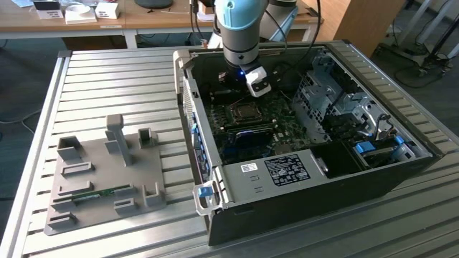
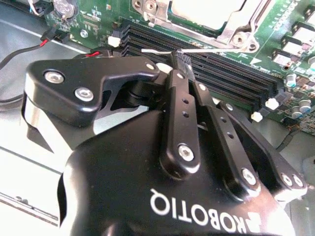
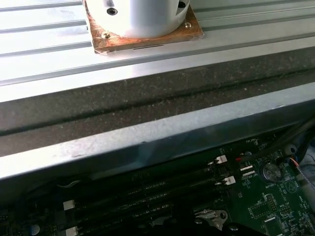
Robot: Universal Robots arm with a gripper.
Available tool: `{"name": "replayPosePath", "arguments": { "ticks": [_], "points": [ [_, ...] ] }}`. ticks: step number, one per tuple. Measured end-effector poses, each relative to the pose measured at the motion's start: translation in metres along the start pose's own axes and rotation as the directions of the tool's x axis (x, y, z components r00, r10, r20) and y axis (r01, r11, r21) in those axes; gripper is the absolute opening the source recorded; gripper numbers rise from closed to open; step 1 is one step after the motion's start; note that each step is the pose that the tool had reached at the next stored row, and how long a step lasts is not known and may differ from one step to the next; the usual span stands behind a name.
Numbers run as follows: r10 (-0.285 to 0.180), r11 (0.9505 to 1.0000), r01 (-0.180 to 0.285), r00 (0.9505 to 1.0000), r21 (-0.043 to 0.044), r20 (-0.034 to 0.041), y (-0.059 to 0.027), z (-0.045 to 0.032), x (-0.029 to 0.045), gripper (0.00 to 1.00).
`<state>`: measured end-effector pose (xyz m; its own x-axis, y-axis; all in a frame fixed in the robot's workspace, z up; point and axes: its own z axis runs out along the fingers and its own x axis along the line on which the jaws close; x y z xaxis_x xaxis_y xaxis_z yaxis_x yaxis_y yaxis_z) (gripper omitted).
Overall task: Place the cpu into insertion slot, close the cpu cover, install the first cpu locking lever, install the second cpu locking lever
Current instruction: 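Install the first cpu locking lever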
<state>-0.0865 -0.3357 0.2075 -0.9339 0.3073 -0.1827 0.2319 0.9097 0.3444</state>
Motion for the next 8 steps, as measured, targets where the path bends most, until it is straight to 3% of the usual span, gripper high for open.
{"name": "replayPosePath", "arguments": {
  "ticks": [8],
  "points": [
    [0.0, 1.0, 0.0, 1.0, 0.0004, 0.0, 0.0007, 0.0015, -0.0019, 0.11]
  ]
}}
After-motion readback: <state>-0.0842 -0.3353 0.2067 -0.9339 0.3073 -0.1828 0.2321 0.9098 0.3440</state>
